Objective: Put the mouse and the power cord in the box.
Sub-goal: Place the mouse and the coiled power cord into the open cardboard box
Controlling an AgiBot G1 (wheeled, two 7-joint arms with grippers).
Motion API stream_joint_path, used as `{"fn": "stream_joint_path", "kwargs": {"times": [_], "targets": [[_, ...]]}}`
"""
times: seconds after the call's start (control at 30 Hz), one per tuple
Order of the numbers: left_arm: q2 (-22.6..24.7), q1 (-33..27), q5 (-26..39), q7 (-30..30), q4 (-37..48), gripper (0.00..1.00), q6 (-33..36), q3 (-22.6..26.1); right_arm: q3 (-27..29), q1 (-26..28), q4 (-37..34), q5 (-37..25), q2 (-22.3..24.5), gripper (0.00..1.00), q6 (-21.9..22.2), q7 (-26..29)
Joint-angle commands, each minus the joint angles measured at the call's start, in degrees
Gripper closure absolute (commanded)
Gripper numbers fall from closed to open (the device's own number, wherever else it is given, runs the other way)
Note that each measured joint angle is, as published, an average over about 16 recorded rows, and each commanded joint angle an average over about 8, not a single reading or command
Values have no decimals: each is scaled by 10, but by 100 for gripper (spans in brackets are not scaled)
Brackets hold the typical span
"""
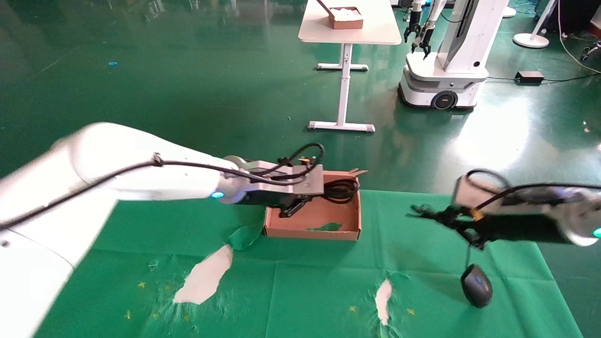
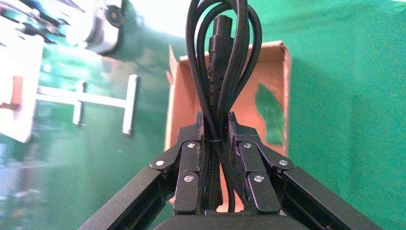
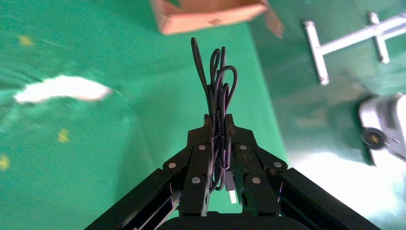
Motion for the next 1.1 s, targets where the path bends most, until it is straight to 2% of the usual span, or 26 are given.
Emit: {"fn": "stream_joint_path", "kwargs": {"times": [0.03, 0.1, 0.37, 0.8, 1.1], "targets": [[15, 9, -16, 22, 5, 100, -37, 14, 6, 9, 4, 2, 14, 100, -3, 2], [15, 16, -26, 24, -1, 100, -64, 48, 10, 16, 12, 5, 25, 100, -11, 5], [14, 18, -56, -9, -8, 0, -129, 155, 24, 33, 49, 17, 53, 100, -29, 20], [13, -5, -114, -44, -12, 0, -169, 252, 30, 51, 69, 29, 41, 100, -30, 26], [10, -28, -147, -67, 39, 0, -211, 280, 23, 68, 71, 24, -3, 100, -14, 15]]}}
